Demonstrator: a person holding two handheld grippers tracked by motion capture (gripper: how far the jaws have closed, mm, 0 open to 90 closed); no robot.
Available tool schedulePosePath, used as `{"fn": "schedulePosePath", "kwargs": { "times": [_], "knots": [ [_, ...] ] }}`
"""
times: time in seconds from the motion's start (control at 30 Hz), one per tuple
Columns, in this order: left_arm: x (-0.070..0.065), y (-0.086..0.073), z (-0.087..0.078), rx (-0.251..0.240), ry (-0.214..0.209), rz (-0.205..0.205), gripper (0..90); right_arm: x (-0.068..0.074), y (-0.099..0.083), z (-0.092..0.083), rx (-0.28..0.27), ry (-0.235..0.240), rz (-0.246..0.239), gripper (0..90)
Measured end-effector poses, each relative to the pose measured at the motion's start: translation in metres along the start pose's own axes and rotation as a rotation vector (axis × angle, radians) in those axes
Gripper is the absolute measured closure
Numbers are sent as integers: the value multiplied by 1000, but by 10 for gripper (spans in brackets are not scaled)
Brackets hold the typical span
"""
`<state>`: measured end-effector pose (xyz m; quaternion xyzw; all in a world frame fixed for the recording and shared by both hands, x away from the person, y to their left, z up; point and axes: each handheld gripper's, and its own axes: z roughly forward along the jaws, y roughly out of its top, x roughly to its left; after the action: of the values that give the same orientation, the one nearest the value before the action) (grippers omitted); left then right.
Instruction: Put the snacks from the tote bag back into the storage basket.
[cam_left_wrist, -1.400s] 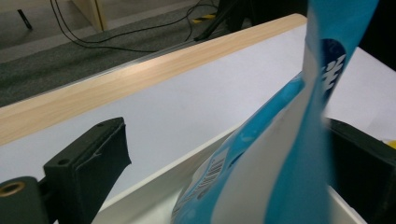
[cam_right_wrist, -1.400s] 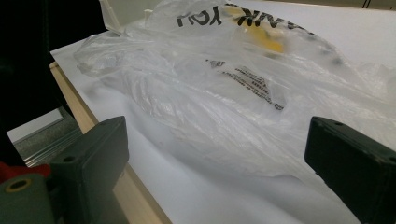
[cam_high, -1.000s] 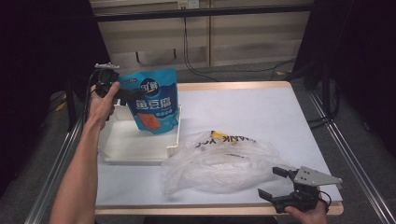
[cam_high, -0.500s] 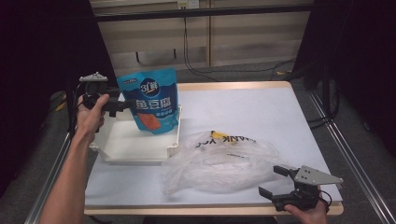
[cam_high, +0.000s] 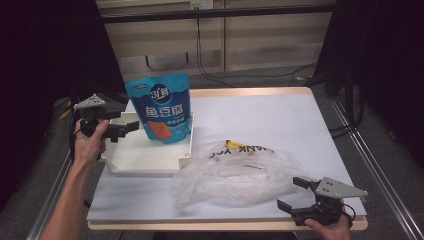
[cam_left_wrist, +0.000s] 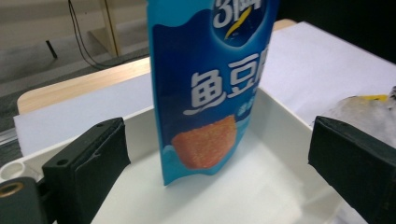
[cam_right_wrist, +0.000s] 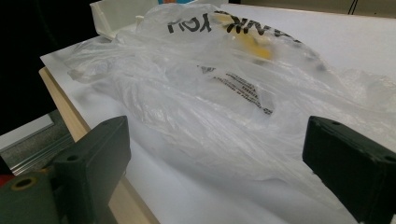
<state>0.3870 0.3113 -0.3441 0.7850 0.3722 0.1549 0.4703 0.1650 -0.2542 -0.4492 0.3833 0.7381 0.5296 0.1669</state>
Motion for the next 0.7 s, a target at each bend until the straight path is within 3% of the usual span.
{"fn": "schedulePosePath", "kwargs": {
  "times": [0.13, 0.27, 0.37, 0.5, 0.7],
  "knots": [
    [-11, -7, -4, 6, -2, 26, 45, -1, 0, 0, 0, 1, 1, 79],
    [-23, -12, -8, -6, -31, 38, 42, 0, 0, 0, -2, -1, 0, 82],
    [-35, -17, -11, -15, -27, 75, 41, 0, 0, -1, -4, -3, -2, 83],
    [-45, -27, -15, -30, -66, 75, 46, 0, 0, -2, -5, -3, -1, 83],
    [-60, -44, -20, -53, -42, 78, 50, 1, -1, -4, -6, -12, 0, 86]
  ]
}}
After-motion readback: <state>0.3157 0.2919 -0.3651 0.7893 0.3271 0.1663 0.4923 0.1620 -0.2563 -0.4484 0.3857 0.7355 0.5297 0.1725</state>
